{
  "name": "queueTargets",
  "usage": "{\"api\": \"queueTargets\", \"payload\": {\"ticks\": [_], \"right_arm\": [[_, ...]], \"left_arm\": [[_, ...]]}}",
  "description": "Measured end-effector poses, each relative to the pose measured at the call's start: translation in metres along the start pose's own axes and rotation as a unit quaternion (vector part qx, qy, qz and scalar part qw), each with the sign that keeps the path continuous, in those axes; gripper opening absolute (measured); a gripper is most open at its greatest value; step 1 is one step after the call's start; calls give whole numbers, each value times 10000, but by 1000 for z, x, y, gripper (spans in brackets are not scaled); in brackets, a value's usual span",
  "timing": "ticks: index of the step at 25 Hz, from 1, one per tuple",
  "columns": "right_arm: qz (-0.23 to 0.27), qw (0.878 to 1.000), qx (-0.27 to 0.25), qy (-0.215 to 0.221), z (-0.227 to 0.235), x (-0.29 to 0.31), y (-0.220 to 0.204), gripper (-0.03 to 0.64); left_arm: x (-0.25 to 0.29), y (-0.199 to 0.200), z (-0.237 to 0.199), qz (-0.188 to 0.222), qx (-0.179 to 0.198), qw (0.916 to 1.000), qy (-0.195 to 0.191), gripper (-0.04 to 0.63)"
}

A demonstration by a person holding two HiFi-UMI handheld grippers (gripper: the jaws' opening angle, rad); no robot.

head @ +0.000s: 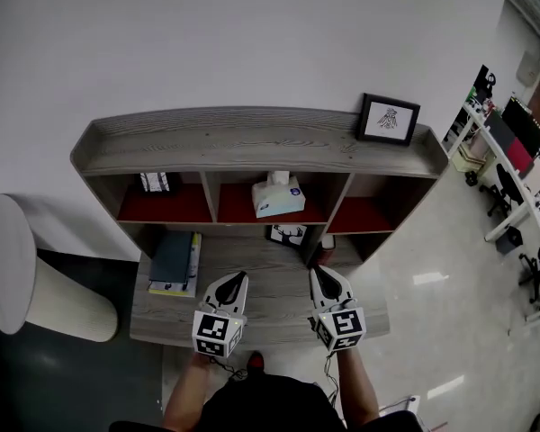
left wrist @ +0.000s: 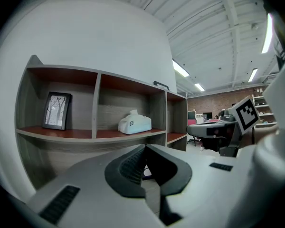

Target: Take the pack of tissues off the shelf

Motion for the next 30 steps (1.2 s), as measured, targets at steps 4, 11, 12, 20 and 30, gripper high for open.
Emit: {"api": "queueTargets", "payload": {"ticks": [4,11,12,20,30], "right_arm": [[-2,9998,-7,-220,5,8,5,29],[177,9991,-102,-374,7,30,30,31],[216,9990,-100,-376,7,34,36,31],[253,9992,89,-310,28,80,63,35],[-50,9996,218,-162,43,124,59,164]], "left_arm": [[11,0,-9,11,-28,9999,-169,6],[19,-4,-20,34,-123,9995,-279,6],[19,-5,-22,22,-134,9995,-287,6],[19,-9,-32,-48,-127,9994,-311,6],[20,-13,-47,-127,-194,9995,-199,6]]}}
Point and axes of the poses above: the fingertips, and each gripper's own axes: x forward along the fingers, z to its right, y out of its top, the point moved 1 cm from there along -x, backward along the fingers, and after that the axes turned 3 degrees about -z, right-handed, at the moved point
